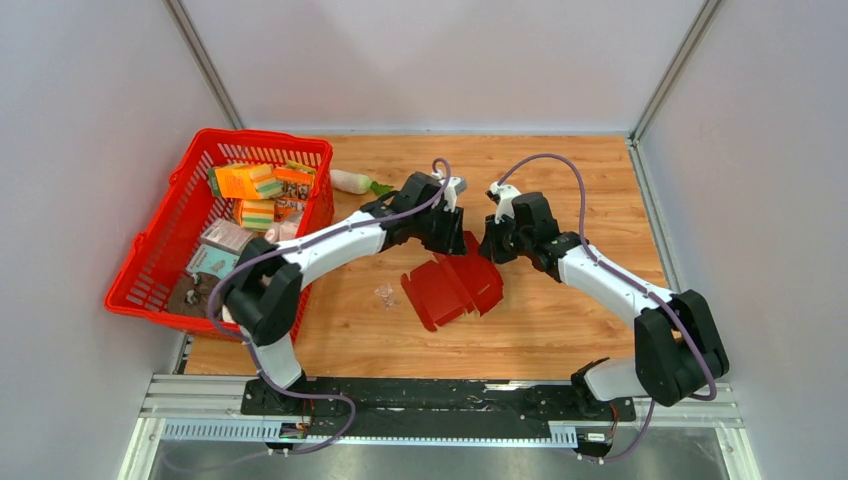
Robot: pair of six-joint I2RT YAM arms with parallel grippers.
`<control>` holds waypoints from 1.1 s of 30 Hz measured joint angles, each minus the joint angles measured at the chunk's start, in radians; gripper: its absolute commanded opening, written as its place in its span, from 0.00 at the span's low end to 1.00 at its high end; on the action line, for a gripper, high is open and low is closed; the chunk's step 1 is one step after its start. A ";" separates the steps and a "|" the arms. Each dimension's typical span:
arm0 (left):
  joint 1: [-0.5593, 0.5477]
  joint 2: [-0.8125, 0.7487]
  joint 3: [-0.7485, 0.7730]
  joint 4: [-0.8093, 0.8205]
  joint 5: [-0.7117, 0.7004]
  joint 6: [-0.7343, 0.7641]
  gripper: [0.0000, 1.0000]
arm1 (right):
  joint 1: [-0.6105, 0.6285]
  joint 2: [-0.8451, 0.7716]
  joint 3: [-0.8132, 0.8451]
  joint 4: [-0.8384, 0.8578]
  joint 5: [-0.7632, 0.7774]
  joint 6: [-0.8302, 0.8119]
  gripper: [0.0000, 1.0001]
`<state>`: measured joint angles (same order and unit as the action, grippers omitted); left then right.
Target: Fold the paper box
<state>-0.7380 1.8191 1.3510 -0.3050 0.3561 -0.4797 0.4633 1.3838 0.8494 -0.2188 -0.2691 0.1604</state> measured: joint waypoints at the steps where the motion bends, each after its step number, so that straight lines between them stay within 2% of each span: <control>1: 0.003 -0.037 -0.029 0.004 -0.008 0.007 0.43 | 0.000 0.000 0.000 0.000 0.005 0.000 0.00; 6: 0.046 -0.234 -0.201 0.047 -0.069 0.024 0.42 | 0.000 -0.010 -0.004 0.001 0.008 -0.003 0.00; 9: 0.098 -0.285 -0.294 0.098 -0.077 0.022 0.45 | 0.000 -0.014 -0.016 0.010 -0.001 -0.003 0.00; 14: 0.193 -0.246 -0.423 0.263 0.002 -0.036 0.49 | 0.000 -0.013 -0.028 0.018 -0.035 -0.003 0.00; 18: 0.238 -0.164 -0.449 0.362 0.073 -0.082 0.48 | -0.007 -0.013 -0.034 0.024 -0.065 -0.002 0.00; 24: 0.240 -0.085 -0.437 0.438 0.126 -0.102 0.43 | -0.015 -0.001 -0.035 0.054 -0.101 0.005 0.00; 31: 0.234 -0.074 -0.447 0.491 0.144 -0.103 0.43 | -0.020 0.021 -0.035 0.079 -0.121 0.020 0.00; 33: 0.232 -0.070 -0.449 0.497 0.139 -0.103 0.47 | -0.021 0.023 -0.035 0.085 -0.127 0.027 0.00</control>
<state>-0.5064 1.7489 0.9020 0.1925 0.4953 -0.5827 0.4423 1.4067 0.8146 -0.1337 -0.3958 0.1875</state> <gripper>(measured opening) 0.432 0.010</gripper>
